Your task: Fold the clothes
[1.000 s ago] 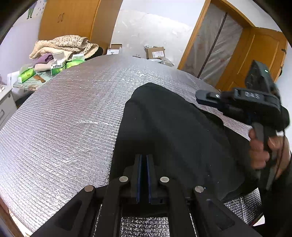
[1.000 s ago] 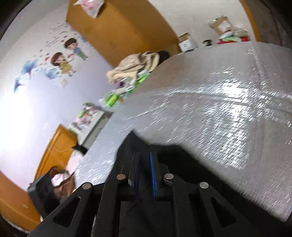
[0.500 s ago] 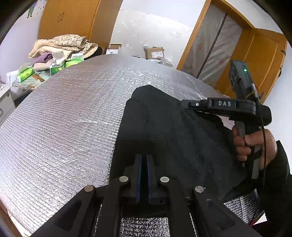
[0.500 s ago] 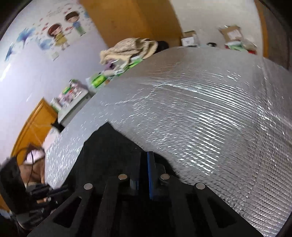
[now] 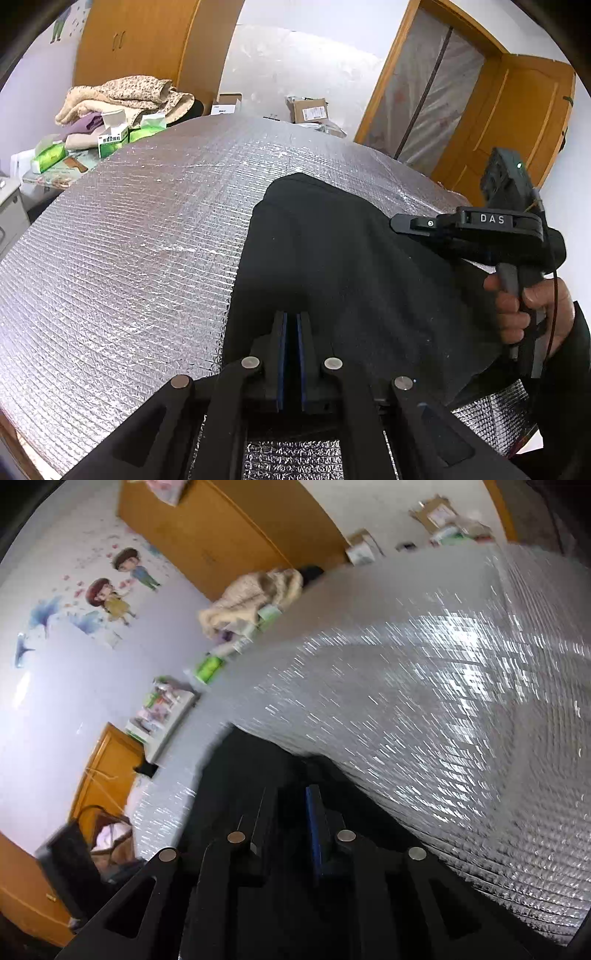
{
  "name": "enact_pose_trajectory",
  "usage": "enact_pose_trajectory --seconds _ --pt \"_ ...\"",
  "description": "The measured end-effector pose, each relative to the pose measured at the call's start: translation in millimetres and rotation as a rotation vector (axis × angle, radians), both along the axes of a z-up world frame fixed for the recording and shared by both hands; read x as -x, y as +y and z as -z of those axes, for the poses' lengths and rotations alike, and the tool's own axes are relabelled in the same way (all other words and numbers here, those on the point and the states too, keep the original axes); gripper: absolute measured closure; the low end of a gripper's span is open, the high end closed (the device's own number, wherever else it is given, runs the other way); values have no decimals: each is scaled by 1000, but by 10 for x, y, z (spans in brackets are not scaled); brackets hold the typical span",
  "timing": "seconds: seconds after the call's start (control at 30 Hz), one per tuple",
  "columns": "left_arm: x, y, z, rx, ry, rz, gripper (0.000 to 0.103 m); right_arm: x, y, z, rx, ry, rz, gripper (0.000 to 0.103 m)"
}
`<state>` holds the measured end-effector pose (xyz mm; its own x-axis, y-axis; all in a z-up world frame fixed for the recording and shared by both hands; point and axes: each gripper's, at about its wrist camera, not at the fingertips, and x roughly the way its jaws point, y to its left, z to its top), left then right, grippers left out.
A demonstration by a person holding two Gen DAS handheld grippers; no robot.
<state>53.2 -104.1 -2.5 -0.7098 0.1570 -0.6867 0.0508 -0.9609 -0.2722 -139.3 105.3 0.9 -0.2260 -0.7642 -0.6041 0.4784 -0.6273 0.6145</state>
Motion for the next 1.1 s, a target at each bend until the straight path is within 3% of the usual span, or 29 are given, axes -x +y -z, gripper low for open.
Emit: enact_pose_trajectory --seconds 0.07,0.13,0.33,0.5,0.77,0.97,1.1 --pt "-9 -10 -18 -2 -7 1 98 -35 105 -58 28 -9 47 90" --pt "-22 -13 -53 0 -16 -6 98 -163 164 -208 20 59 60 85" --pt "-73 129 -195 36 -6 -7 98 -695 255 -352 40 151 5 85" --pt "-63 349 -281 67 8 35 98 -745 375 -103 -14 79 50 88" --pt "-36 692 -385 102 25 112 98 -949 635 -312 51 136 65 85" --pt "24 893 -152 117 -5 180 98 -1139 667 -235 52 126 16 85" --pt "16 910 -159 127 -8 190 98 -1160 790 -103 44 82 47 85"
